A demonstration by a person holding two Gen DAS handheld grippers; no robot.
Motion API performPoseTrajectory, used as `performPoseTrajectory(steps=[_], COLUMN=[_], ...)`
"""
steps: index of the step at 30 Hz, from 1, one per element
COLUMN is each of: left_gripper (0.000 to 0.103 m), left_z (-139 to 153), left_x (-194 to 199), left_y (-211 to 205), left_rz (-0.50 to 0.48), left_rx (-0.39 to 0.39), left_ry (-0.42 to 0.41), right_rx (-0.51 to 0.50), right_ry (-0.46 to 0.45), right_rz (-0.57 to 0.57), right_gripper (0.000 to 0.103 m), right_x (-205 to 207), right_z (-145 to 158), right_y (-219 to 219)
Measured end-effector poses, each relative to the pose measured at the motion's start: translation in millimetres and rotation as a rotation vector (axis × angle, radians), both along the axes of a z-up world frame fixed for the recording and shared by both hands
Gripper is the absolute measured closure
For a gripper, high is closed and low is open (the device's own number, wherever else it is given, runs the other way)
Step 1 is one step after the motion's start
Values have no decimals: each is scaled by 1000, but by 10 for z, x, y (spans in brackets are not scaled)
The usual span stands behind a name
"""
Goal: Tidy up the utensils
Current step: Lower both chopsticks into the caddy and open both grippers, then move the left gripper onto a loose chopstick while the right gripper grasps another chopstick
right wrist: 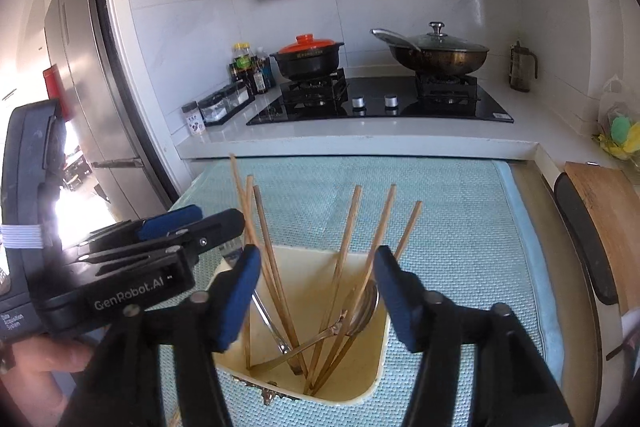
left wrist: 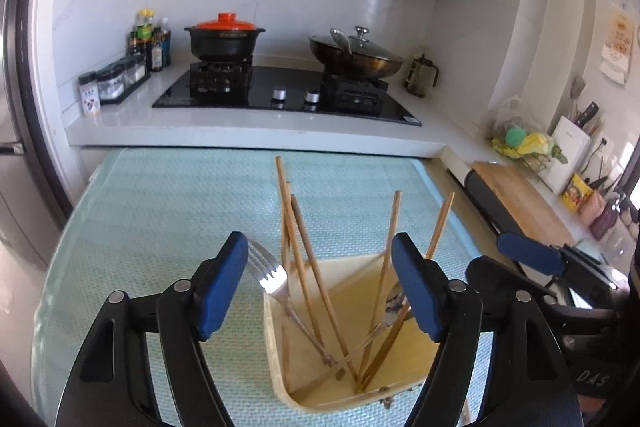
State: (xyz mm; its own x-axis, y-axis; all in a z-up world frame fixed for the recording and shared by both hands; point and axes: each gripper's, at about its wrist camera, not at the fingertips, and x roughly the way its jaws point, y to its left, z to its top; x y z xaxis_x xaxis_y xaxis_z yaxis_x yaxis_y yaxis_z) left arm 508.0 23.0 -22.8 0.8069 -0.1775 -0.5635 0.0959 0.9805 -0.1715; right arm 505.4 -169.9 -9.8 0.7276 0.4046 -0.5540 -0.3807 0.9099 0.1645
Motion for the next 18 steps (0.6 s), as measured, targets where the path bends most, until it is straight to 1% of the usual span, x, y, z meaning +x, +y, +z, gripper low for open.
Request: performPoseTrajectory(steps=[2, 3, 4, 5, 6, 7, 8, 9, 11, 13, 16, 18], left_gripper=[9, 5, 1, 1, 1, 0, 0, 0, 0, 0, 0, 0], left_z=[78, 113, 142, 164, 173, 172, 153, 123, 30, -75, -221, -284], left_x=[-199, -329, -475, -613, -761, -893, -1034, -1155, -1355, -1537, -1767, -1895], left_y=[22, 21, 11, 1, -14, -19, -30, -27, -24, -7, 9, 4], left_rz=[2, 16, 39, 55, 67, 73, 74, 74, 92, 106, 132, 145], left_rx=[43, 85, 135, 181, 221, 247, 265, 271, 284, 273, 266, 268], left_ry=[-17, -31, -47, -64, -75, -82, -81, -78, -43, -15, 43, 64], right_rx=[-6, -18, -35, -56, -84, -116, -145, -168, -193, -198, -213, -211], right_ry=[-21, -30, -36, -38, -36, -27, -9, 16, 76, 114, 129, 129], right_rz=[10, 13, 17, 21, 21, 16, 14, 13, 4, -5, -22, -36], right_gripper=[41, 40, 37, 32, 29, 24, 23, 23, 23, 23, 23, 23], right_x=[-155, -254, -359, -472, -598, -725, -845, -960, -1157, -1362, -1657, -1851], right_z=[90, 129, 154, 163, 155, 126, 77, 12, -130, -264, -429, -507], right_y=[-68, -105, -144, -188, -235, -283, -335, -391, -518, -653, -815, -903])
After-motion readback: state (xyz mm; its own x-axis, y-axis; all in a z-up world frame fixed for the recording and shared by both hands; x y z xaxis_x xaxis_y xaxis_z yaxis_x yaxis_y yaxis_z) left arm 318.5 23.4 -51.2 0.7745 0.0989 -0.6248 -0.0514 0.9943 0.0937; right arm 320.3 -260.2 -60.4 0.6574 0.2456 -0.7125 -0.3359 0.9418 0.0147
